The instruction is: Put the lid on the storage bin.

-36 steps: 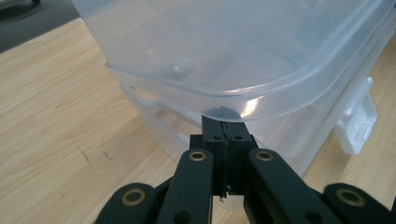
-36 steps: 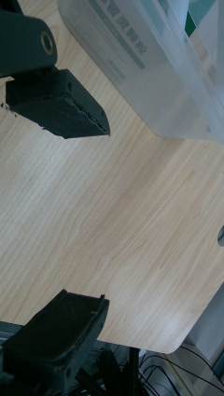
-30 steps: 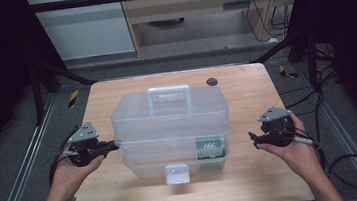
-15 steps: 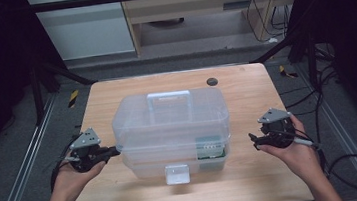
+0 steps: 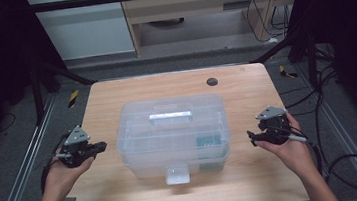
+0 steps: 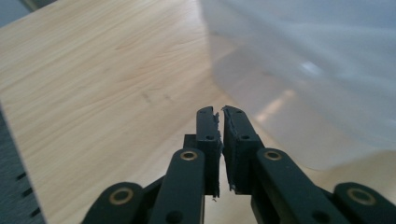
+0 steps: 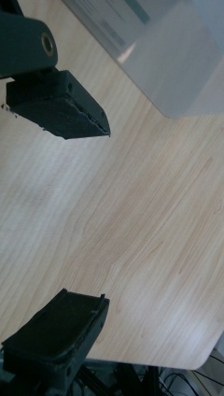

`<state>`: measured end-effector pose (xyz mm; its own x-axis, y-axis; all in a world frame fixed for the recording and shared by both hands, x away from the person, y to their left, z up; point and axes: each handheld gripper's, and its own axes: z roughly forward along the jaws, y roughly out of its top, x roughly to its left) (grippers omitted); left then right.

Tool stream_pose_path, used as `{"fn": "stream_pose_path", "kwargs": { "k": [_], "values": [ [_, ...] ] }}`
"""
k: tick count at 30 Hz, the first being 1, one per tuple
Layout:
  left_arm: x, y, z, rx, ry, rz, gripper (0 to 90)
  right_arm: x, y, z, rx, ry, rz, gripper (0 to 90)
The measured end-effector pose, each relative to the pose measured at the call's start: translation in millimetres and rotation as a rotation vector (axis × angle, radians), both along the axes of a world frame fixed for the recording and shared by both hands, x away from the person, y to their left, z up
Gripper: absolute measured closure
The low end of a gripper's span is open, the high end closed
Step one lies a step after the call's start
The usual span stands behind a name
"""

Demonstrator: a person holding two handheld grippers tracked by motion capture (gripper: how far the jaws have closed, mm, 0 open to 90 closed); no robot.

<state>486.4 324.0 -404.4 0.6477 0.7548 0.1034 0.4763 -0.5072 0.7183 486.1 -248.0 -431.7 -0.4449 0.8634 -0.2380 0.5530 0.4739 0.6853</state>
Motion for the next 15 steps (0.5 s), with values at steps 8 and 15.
{"fn": "stream_pose_path", "kwargs": {
  "k": [8, 15],
  "values": [
    [47.5, 3.5, -39.5, -0.044, -0.011, 0.148, 51.9, 38.7, -2.6, -37.5, 0.112, 0.03, -0.098, 13.9],
    [73.9, -1.7, -68.3, -0.087, 0.029, 0.228, 26.0, 63.7, -3.0, -71.6, 0.172, 0.073, -0.164, 11.7]
  ]
}}
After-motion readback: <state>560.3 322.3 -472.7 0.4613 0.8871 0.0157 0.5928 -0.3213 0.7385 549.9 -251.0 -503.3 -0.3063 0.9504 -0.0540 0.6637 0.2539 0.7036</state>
